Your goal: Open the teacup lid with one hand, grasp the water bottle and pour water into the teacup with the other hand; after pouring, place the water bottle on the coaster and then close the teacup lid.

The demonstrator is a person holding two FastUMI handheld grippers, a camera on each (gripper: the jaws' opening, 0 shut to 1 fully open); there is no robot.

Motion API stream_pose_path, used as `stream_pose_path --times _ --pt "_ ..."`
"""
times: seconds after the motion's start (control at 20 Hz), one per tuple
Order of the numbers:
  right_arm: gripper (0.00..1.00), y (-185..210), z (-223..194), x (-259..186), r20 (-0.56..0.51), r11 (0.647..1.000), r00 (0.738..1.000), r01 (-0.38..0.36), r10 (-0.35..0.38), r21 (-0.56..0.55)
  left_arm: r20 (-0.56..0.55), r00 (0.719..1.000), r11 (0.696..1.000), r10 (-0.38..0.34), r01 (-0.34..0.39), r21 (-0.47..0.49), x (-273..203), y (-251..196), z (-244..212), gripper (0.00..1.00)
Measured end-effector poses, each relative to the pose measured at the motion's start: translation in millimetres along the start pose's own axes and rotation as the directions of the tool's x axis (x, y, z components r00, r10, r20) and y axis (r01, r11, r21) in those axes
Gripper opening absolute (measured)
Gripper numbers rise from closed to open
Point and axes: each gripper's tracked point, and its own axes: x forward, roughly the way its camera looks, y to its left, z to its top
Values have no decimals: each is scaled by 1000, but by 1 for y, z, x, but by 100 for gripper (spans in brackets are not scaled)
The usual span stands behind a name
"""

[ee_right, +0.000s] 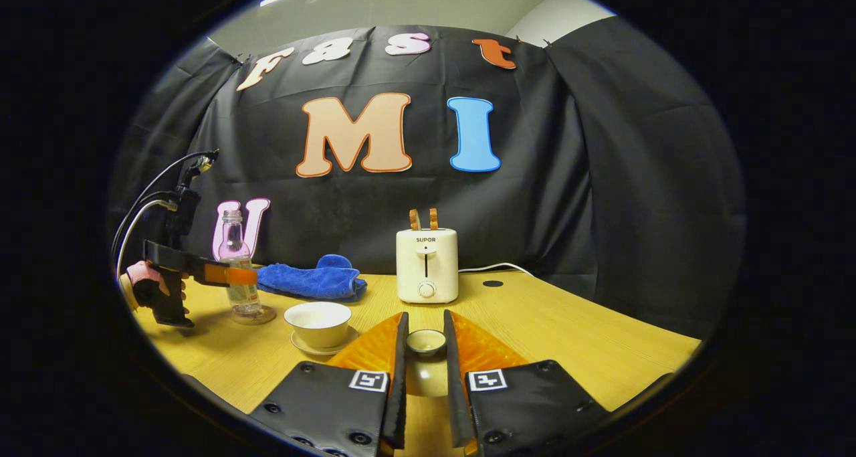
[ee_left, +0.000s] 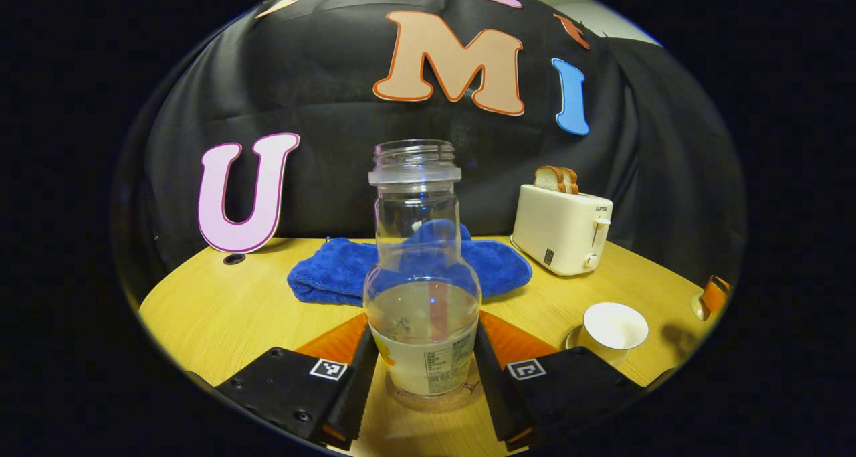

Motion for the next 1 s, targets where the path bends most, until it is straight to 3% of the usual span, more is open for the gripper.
stream_pose_path --times 0.45,0.55,1.0 --pt "29 0 0 1 0 1000 1000 0 0 0 -10 1000 999 -14 14 49 -4 -6 -1 76" --pt "29 0 1 1 0 1000 1000 0 0 0 18 1000 998 -11 9 57 -8 -8 4 98" --pt "29 0 0 1 1 1000 1000 0 0 0 157 988 998 -10 0 63 -51 -12 25 97"
